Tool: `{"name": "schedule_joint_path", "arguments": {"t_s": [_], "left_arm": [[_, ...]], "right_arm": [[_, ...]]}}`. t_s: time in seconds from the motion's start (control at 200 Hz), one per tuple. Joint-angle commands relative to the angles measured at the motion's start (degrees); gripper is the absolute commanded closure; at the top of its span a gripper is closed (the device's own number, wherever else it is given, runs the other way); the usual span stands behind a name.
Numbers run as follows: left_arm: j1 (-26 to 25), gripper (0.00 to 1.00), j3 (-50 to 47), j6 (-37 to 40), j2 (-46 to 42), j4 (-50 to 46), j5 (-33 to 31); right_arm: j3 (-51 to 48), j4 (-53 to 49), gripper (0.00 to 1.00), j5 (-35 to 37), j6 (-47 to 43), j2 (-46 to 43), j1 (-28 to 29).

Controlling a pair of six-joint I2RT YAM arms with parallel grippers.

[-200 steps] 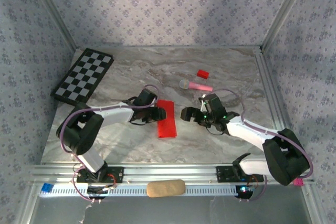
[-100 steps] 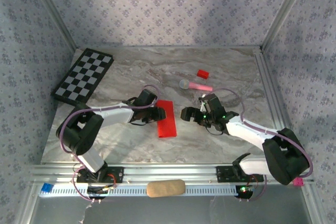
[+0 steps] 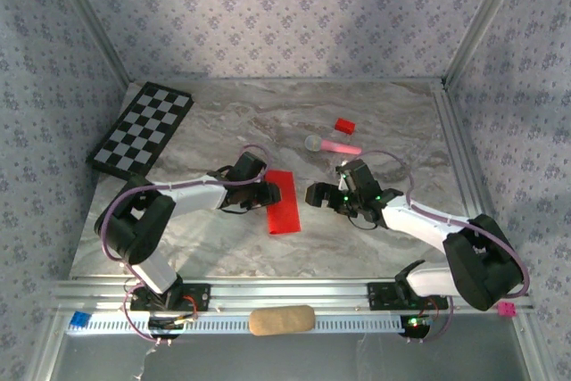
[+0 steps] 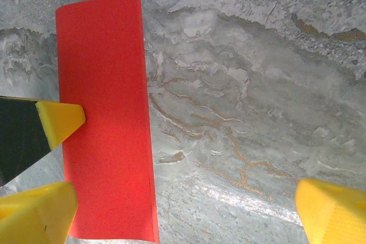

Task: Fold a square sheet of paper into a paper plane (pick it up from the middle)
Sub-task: First fold the square sheet of paper in half at the center of the table.

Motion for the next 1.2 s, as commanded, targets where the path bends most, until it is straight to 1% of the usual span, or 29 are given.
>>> {"name": "schedule_joint_path", "arguments": {"t_s": [0.0, 0.06, 0.195, 0.465, 0.77, 1.199], "left_arm": [[0.7, 0.49, 0.4, -0.9, 2.6, -4.9, -3.3], [0.6, 0.49, 0.6, -0.9, 3.2, -5.0, -3.0], [0.7, 0.48, 2.4, -0.1, 4.5, -8.4, -4.1], [0.7, 0.48, 5.3, 3.4, 8.8, -12.6, -3.7], [0.4, 0.48, 6.2, 5.2, 10.3, -14.0, -4.6], [0.2, 0.47, 6.2, 4.6, 12.3, -13.2, -4.9]], "right_arm": [[1.9, -2.1, 0.0, 1.3, 0.5, 0.4, 0.5], [1.9, -2.1, 0.0, 1.4, 0.5, 0.5, 0.5], [2.3, -2.8, 0.0, 1.8, 0.2, 0.4, 0.6], [2.5, -4.0, 0.0, 3.3, -0.2, 0.4, 0.5], [2.5, -4.3, 0.0, 3.7, -0.5, 0.5, 0.6], [2.3, -3.1, 0.0, 3.2, -0.4, 0.6, 0.7]]}}
